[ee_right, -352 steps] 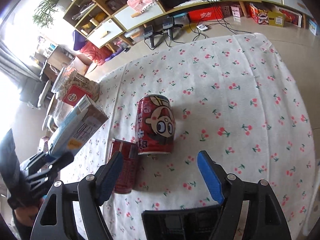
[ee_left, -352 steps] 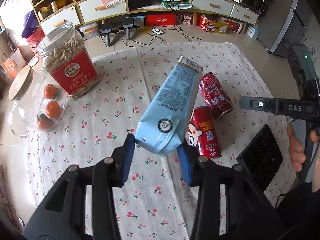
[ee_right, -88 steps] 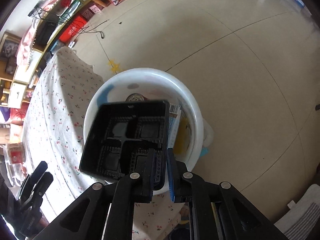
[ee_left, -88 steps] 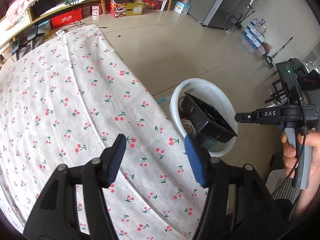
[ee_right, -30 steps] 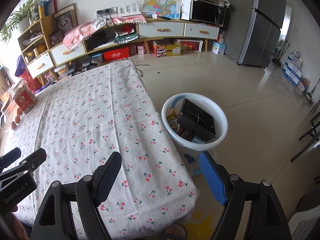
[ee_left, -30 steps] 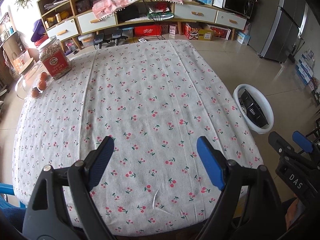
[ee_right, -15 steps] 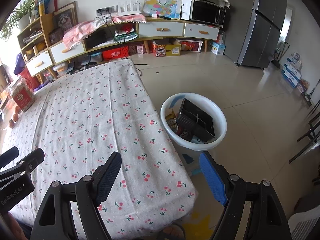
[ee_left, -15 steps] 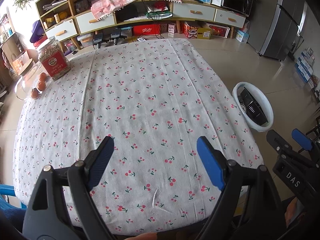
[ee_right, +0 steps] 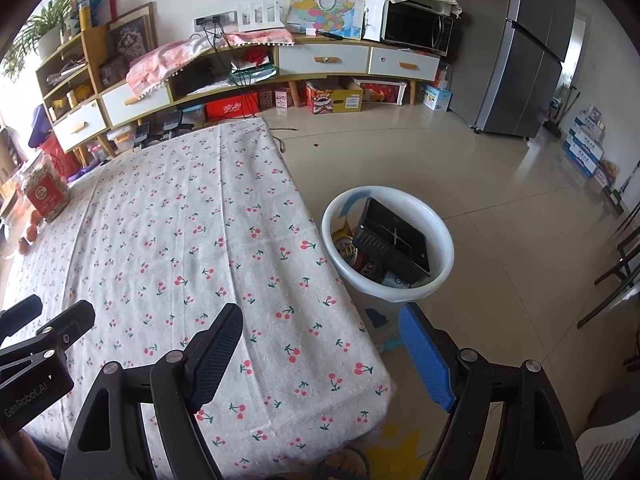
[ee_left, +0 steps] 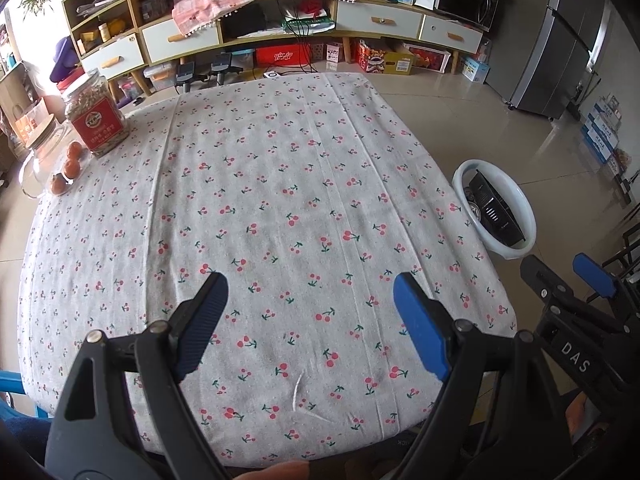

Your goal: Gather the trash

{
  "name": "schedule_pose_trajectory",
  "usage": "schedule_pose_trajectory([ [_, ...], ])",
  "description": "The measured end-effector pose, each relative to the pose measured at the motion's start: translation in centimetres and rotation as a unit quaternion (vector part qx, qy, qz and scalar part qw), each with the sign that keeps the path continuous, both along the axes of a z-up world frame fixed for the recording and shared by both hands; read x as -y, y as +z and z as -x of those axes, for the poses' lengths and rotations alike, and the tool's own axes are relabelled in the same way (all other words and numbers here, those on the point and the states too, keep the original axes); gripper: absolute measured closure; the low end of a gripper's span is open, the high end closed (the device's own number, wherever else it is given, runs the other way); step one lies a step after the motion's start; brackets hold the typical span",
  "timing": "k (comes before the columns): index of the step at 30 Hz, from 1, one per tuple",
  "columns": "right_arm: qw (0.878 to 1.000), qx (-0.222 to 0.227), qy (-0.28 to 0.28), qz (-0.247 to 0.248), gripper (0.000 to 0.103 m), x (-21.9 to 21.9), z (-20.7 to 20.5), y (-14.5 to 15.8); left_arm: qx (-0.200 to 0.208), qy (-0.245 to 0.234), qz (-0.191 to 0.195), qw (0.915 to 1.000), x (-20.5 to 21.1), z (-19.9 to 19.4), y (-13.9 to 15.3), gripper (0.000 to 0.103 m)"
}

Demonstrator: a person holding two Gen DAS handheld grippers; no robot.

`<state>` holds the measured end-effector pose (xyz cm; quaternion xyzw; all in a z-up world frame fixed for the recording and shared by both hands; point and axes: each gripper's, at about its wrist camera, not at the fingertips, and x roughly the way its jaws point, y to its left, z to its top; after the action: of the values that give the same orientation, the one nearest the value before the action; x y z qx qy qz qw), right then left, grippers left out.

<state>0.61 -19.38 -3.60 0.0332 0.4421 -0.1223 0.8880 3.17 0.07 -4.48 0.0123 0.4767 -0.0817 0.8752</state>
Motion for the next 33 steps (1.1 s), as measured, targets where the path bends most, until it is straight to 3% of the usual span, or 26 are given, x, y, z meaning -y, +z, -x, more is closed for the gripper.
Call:
schedule_pose_trajectory([
  [7, 1.000, 0.001, -0.001, 0.001, 0.021, 0.04, -0.01, 0.04, 0.004, -0.002, -0.009, 1.0000, 0.27, 0.12, 0.05, 0.010],
  [33, 1.000, 0.004, -0.006, 0.002, 0.021, 0.29, 0.10, 0.17, 0.013, -0.009, -0.008, 0.9998, 0.75, 0.54, 0.60, 0.010],
])
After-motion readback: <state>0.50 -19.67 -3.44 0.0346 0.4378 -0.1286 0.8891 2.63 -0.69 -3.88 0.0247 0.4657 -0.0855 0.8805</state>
